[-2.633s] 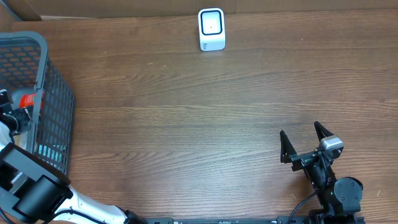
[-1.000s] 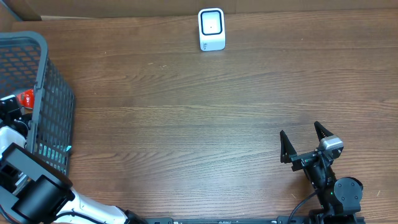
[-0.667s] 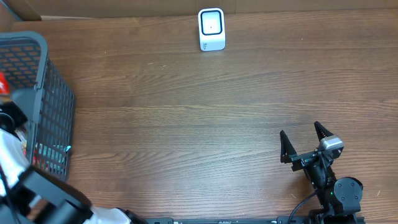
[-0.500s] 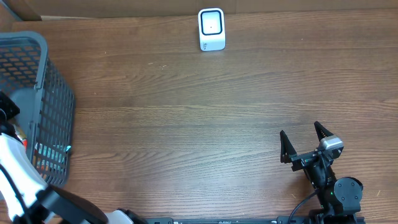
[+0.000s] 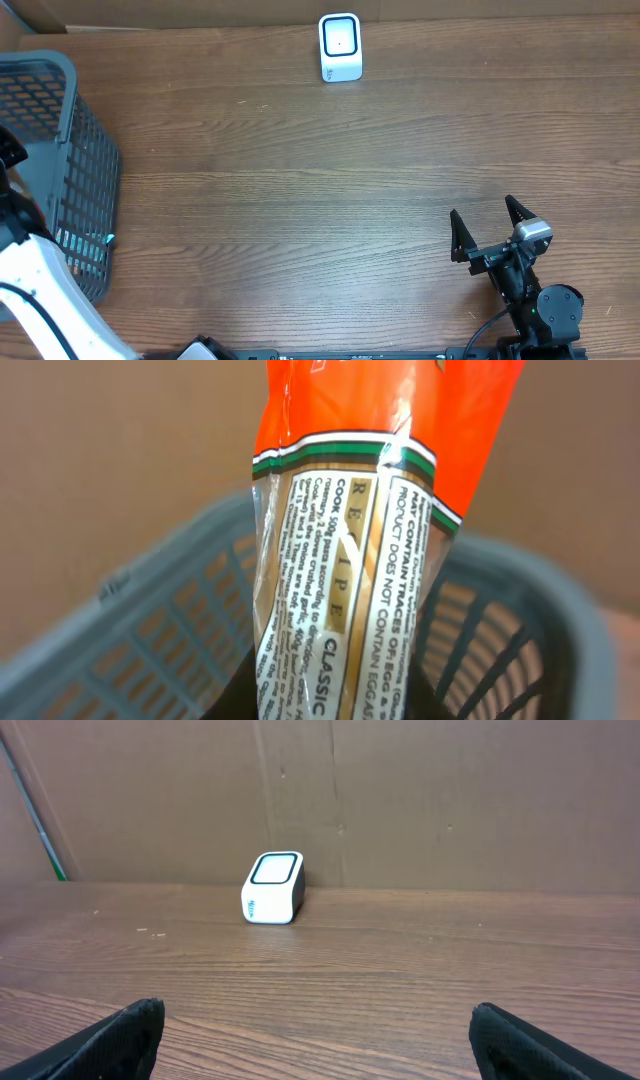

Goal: Scan the item barcode
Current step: 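Grasp the red-and-tan spaghetti package with the left gripper and lift, then carry the spaghetti package toward the scanner and lower it onto the table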

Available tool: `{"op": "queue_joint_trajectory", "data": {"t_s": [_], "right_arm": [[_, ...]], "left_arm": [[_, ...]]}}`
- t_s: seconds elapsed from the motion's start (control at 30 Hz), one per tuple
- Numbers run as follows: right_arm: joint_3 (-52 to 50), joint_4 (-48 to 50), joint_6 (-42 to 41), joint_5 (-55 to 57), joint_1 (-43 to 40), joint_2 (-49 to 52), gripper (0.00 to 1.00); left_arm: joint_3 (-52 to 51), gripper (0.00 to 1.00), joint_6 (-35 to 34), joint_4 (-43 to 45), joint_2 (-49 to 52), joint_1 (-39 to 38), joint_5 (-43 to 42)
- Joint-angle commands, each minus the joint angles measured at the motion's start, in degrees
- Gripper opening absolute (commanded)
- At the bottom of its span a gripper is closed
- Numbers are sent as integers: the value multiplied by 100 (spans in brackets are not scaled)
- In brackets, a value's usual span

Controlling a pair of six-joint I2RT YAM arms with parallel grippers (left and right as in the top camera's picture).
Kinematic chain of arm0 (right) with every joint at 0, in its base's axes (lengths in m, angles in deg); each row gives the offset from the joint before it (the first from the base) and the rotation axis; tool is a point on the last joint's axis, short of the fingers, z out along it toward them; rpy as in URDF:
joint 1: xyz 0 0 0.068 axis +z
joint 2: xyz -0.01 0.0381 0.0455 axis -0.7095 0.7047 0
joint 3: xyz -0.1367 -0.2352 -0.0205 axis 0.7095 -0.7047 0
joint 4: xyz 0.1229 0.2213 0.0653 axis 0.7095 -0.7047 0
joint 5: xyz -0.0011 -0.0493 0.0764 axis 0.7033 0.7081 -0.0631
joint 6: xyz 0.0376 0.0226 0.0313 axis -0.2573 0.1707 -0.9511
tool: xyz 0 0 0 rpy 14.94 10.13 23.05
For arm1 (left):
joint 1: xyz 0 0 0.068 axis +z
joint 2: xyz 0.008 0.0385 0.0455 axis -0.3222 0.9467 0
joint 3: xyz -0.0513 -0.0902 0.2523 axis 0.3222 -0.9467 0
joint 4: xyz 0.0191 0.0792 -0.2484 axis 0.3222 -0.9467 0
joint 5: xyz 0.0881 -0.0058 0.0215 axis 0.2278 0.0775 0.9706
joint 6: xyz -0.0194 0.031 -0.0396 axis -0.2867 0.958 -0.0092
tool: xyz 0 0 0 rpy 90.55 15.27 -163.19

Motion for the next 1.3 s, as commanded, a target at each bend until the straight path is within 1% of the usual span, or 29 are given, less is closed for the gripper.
{"op": "queue_joint_trajectory", "data": {"t_s": [0.0, 0.33, 0.6, 0.8, 0.93, 1.03, 1.27], "right_arm": [[-61, 33, -22, 33, 48, -61, 100], [-61, 33, -22, 33, 48, -61, 100], [-61, 33, -22, 33, 48, -61, 100], [-61, 33, -22, 33, 48, -61, 100], [-61, 33, -22, 33, 48, -61, 100], [-61, 33, -22, 33, 48, -61, 100], [-61, 33, -22, 33, 48, -61, 100]], "left_arm": [[330, 4, -81, 212, -706, -197, -46], [422, 4, 50, 203, -1322, -664, -44], [422, 4, 52, 164, -1349, -684, 199], [422, 4, 72, 304, -1357, -686, 188], [496, 4, 72, 411, -1401, -756, -15], [684, 4, 68, 243, -1403, -1008, -291], [828, 4, 57, -527, -1445, -1897, -369]]}}
